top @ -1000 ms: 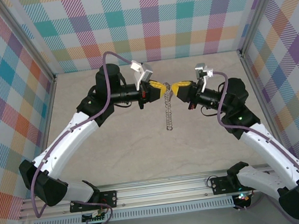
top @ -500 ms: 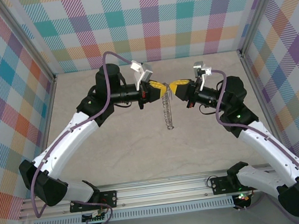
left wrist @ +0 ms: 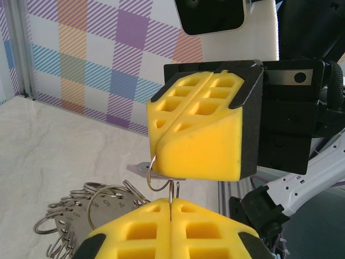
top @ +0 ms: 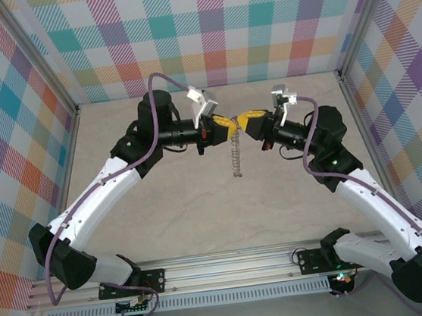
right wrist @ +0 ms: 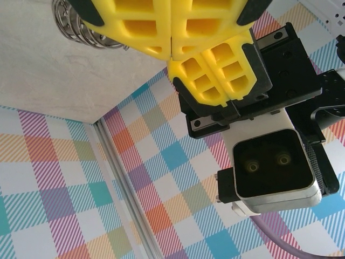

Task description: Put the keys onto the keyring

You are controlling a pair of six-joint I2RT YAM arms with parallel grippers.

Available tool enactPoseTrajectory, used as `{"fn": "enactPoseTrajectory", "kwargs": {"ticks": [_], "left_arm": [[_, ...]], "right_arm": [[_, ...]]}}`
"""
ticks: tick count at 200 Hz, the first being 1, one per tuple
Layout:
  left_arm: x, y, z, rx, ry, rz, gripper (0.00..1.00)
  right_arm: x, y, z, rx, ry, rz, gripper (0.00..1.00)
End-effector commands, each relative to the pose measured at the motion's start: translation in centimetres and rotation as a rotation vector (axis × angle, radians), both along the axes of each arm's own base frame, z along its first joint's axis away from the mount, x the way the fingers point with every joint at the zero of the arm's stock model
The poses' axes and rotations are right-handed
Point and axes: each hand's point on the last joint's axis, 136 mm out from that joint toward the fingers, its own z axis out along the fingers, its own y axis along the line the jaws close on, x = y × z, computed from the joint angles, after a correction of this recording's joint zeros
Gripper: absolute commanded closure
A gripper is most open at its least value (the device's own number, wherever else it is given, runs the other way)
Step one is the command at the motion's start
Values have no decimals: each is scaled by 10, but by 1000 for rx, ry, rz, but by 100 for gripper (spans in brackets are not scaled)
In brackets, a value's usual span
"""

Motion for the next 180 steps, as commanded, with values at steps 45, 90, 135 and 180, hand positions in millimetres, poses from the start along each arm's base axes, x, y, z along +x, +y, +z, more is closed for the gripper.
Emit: {"fn": "enactPoseTrajectory", "kwargs": {"ticks": [45, 90, 135, 180], "left_arm": [[-7, 0, 27, -51, -83, -1, 100], [-8, 2, 30, -60, -96, 9, 100], [-10, 4, 31, -65, -103, 14, 100], [-8, 7, 34, -75, -114, 36, 100]], "right_arm": [[-8, -5, 7, 3, -40, -23, 100], [-8, -11, -3, -12, -27, -63, 100], [-5, -11, -9, -19, -8, -67, 100], [-6, -10, -15, -22, 11, -61, 100]]}}
